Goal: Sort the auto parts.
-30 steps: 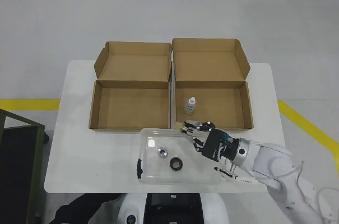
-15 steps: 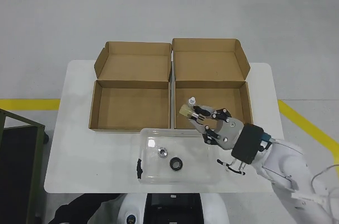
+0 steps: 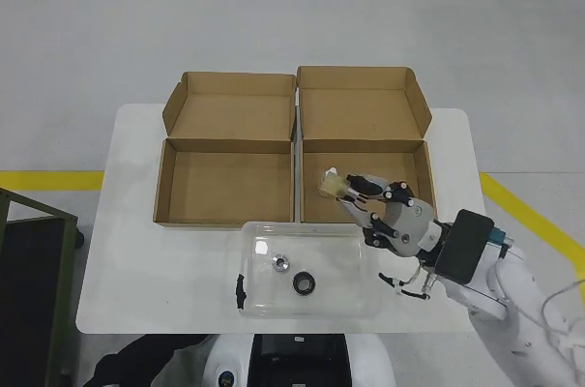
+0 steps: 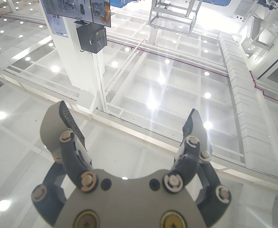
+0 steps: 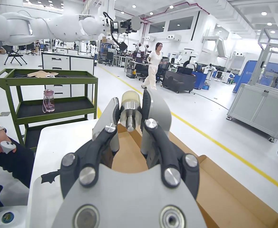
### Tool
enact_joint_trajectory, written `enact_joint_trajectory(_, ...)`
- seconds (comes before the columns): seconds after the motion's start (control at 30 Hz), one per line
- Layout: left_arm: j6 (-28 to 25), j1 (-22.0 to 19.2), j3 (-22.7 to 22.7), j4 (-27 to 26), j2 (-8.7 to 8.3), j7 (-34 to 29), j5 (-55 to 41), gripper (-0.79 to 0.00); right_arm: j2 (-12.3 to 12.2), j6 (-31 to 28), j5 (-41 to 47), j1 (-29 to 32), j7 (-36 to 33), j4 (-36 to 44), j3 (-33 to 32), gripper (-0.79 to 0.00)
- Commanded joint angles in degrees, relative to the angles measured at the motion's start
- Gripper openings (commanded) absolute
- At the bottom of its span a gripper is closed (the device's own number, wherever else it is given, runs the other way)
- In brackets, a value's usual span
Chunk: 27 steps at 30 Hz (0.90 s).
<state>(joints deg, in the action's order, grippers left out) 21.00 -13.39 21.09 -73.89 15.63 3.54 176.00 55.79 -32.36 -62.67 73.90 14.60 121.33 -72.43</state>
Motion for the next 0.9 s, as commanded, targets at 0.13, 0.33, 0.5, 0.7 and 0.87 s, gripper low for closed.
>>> enact_joint_trajectory(0.13,0.0,0.0,0.0,0.0,0.0,0.0,0.0,0.0,0.1,-1.2,-2.4,-0.7,-5.1,-1.9,0.7,-0.785)
enact_joint_trajectory(0.33,0.0,0.0,0.0,0.0,0.0,0.0,0.0,0.0,0.1,-2.2,-2.6,-1.7,-13.7,-4.6,0.8,-0.785)
enact_joint_trajectory(0.5,0.0,0.0,0.0,0.0,0.0,0.0,0.0,0.0,-0.1,-3.4,-2.7,-2.0,-19.6,-6.6,-0.2,-0.785)
enact_joint_trajectory(0.7,0.0,0.0,0.0,0.0,0.0,0.0,0.0,0.0,-0.4,-4.4,-2.9,-2.2,-26.4,-10.0,-1.7,-0.785)
enact_joint_trajectory(0.87,0.0,0.0,0.0,0.0,0.0,0.0,0.0,0.0,-0.6,-4.8,-3.2,-2.1,-30.7,-11.9,-2.5,-0.785)
